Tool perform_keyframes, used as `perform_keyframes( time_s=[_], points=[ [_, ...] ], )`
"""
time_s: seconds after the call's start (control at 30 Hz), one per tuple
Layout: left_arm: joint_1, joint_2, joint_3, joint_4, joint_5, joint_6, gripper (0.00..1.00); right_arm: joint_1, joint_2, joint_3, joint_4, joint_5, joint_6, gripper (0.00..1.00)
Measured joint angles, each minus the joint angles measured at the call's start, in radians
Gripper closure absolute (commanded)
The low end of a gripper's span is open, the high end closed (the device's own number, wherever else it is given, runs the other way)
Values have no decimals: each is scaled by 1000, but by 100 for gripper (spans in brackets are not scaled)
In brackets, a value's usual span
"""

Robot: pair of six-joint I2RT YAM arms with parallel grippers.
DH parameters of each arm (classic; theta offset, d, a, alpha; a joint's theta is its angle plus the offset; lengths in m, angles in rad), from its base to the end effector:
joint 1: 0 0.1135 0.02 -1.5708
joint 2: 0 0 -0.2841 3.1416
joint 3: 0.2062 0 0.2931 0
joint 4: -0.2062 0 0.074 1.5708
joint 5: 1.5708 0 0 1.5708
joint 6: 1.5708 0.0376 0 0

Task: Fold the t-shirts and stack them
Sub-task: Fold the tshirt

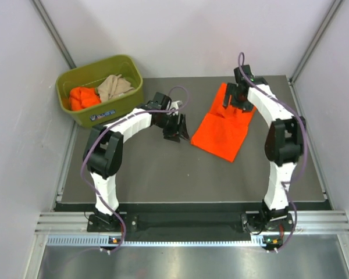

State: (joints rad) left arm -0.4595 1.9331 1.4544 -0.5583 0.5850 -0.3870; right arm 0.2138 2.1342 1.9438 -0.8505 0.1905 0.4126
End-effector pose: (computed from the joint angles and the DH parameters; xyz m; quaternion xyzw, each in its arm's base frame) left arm 0.4000 -0.2211 0.2096 0.1095 0.9203 -0.3573 0.1160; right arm 0.5105 0.1036 0.2626 0.1201 0.9535 -0.0070 0.2763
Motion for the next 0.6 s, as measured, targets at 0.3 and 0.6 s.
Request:
perform_keyframes(
  time_s=[0.3,0.6],
  points=[
    [0,131,24,71,59,-61,54,-47,-571,-767,140,-400,-16,38],
    [-7,138,8,187,44,-38,59,-66,-657,-1192,314,-566,20,60]
  ],
)
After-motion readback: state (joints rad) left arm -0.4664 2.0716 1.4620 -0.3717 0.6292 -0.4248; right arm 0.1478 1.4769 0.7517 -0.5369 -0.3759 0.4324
